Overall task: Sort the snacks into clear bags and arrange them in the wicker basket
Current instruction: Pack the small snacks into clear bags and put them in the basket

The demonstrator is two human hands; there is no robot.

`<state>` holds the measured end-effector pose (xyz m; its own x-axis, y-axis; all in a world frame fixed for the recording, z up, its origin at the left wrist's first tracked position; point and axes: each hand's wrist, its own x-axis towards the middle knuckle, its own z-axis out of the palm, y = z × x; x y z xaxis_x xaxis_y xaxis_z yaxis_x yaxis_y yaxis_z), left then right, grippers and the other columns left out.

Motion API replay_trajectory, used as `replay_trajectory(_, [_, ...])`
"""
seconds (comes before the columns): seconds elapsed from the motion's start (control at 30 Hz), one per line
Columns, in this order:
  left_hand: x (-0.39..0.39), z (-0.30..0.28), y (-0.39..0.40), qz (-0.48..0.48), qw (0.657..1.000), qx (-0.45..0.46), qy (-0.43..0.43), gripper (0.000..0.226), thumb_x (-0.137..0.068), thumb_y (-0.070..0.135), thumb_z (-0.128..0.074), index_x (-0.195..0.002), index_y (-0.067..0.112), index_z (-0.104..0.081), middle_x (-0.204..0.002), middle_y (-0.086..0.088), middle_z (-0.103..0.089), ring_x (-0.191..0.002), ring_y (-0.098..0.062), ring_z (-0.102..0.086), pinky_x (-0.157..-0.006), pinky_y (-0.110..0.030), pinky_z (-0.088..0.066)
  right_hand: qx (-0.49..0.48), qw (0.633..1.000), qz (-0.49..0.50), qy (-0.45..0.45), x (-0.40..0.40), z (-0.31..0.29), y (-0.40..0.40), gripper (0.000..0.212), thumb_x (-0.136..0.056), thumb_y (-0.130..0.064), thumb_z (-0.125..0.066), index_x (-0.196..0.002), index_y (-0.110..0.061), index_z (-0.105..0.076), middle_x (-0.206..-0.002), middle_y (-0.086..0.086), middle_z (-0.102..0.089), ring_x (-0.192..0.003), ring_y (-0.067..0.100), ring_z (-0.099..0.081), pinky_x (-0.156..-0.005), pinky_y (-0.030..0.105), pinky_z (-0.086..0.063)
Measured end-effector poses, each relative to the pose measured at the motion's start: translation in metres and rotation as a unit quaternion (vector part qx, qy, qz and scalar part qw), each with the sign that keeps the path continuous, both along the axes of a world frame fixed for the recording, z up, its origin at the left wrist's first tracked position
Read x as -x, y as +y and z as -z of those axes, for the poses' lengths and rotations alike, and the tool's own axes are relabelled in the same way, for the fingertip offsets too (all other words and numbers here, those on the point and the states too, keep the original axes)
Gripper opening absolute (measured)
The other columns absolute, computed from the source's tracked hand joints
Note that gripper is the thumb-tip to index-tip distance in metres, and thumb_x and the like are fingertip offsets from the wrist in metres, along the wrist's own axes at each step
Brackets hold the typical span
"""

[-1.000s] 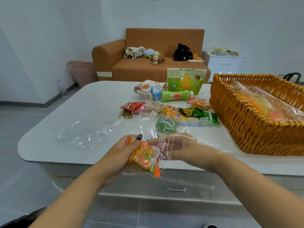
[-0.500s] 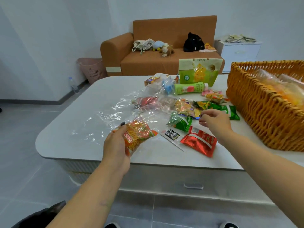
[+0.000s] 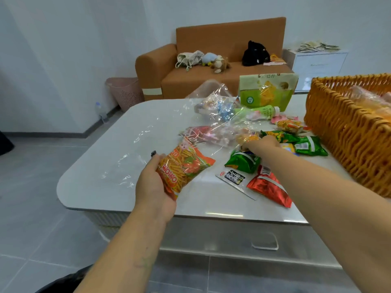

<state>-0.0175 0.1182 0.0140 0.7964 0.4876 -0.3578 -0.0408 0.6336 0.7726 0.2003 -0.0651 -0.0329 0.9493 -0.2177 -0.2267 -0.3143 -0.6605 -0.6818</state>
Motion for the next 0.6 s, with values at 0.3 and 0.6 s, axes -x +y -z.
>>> replay_trajectory(0.3, [0.008,-0.008,-0.011,0.034,0.996,-0.082,0.016,0.022,-0.099,0.032,-0.052,-0.099,0.016,-0.067,-0.089,-0.006,-0.07,-0.082,-0.022,-0.069,-0.088,-0.043,-0.054,-0.371,0.919,0.058,-0.118,0.069,-0.018,-0.051,0.033,-0.075,-0.003,-0.077,-0.098,-0.016,-0.056,-0.093,0.007,-0.063,-0.091,0.027,-0.064,-0.08,0.043,-0.058])
replay_trajectory(0.6, [0.026,-0.019,-0.026,0.099,0.99,-0.097,0.003,0.03,-0.102,0.034,-0.046,-0.099,0.012,-0.066,-0.09,-0.01,-0.07,-0.081,-0.024,-0.069,-0.076,-0.041,-0.057,-0.56,0.825,0.028,-0.068,0.177,-0.049,-0.112,0.044,-0.088,0.013,-0.051,-0.126,-0.008,-0.046,-0.097,0.02,-0.067,-0.08,0.034,-0.067,-0.071,0.039,-0.058])
